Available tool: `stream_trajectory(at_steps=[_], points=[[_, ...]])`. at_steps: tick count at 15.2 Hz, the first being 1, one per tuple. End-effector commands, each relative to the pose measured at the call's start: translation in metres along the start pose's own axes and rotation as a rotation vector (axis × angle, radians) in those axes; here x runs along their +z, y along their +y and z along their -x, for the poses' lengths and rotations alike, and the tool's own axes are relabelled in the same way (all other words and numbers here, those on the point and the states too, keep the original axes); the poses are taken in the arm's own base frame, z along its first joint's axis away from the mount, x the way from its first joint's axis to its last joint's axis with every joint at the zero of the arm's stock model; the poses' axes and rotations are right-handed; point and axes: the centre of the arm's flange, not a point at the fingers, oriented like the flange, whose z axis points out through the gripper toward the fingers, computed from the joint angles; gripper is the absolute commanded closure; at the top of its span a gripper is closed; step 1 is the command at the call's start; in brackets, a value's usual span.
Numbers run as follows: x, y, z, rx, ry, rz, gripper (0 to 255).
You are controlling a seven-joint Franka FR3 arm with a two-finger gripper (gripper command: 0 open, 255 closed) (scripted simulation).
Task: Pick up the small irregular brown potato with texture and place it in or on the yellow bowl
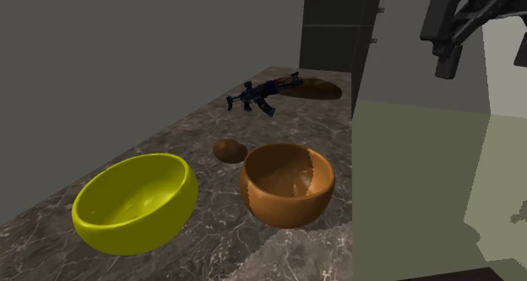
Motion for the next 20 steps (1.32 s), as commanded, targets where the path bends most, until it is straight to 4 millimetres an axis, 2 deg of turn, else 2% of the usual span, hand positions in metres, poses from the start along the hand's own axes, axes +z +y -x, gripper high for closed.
stream_trajectory(at_steps=[1, 11, 20], points=[[0.000, 0.000, 0.000, 0.000, 0.000, 0.000, 0], [0.045, -0.083, -0.088, -0.207, -0.004, -0.037, 0], [0.083, -0.172, -0.151, -0.394, -0.007, -0.069, 0]])
